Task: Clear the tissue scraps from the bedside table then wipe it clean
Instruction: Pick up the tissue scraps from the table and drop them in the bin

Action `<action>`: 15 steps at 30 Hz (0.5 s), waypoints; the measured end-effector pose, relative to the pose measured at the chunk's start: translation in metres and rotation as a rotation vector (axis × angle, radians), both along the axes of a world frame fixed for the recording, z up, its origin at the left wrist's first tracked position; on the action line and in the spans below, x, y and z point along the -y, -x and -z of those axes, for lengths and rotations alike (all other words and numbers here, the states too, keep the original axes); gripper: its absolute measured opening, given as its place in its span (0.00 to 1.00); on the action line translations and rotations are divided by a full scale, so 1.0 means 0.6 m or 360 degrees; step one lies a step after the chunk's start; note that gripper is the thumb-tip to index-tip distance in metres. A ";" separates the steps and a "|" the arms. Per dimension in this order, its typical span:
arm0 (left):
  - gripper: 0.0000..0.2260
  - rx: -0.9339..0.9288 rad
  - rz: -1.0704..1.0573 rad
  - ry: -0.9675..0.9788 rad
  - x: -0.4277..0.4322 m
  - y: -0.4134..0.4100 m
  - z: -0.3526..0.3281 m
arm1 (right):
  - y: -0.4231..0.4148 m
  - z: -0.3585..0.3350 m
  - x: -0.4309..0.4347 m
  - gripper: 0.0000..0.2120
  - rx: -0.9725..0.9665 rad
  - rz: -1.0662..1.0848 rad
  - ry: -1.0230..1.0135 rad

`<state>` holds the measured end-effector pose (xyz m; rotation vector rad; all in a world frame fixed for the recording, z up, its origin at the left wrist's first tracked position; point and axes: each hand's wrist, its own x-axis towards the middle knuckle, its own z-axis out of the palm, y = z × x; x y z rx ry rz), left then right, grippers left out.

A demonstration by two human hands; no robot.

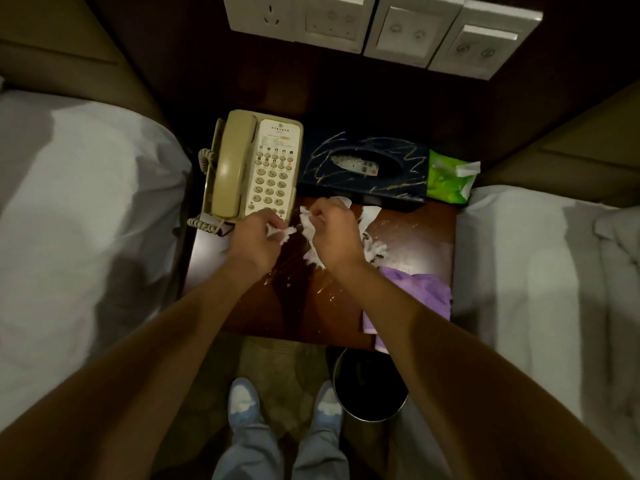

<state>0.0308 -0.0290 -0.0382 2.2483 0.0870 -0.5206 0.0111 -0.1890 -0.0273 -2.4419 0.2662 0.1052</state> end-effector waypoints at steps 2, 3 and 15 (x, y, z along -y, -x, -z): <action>0.06 0.0013 -0.0046 0.0035 0.006 0.005 -0.009 | 0.013 -0.011 0.009 0.07 0.0082 0.0052 -0.0096; 0.05 0.0029 -0.0057 0.0061 0.012 0.008 -0.014 | 0.022 -0.017 0.014 0.07 0.0124 0.0076 -0.0127; 0.04 0.0086 0.0371 0.0273 0.149 0.125 -0.068 | 0.207 -0.068 0.093 0.03 0.0342 0.0494 -0.0261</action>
